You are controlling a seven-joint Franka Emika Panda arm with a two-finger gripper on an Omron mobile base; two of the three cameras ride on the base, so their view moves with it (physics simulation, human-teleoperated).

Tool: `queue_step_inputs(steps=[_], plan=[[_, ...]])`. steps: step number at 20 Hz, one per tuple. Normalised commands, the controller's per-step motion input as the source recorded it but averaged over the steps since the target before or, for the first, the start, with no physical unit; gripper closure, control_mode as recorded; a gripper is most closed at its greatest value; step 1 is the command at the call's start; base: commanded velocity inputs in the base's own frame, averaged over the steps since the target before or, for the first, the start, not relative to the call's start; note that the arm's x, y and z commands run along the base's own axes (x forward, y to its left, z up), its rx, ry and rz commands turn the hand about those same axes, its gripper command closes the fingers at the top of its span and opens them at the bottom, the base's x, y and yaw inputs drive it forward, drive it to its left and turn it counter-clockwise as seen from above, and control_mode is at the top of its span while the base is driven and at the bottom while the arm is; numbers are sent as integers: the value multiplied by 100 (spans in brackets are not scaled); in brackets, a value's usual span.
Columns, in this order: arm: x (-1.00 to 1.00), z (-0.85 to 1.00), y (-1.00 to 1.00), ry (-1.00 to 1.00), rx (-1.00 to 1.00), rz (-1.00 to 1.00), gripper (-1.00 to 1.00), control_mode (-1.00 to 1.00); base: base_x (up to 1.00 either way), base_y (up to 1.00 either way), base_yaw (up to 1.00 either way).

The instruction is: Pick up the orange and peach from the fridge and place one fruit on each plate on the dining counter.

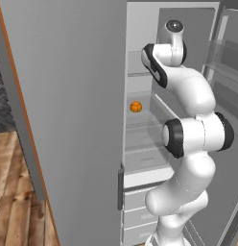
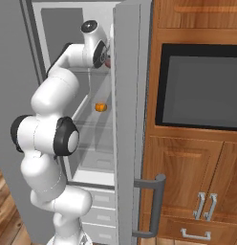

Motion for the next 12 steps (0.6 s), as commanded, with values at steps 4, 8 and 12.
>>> queue_step_inputs(steps=[4,8,12], plan=[[0,0,0,0,0,0,-100,-100,0,0,0],[0,0,0,0,0,0,100,-100,0,0,0],[0,0,0,0,0,0,100,-100,0,0,0]])
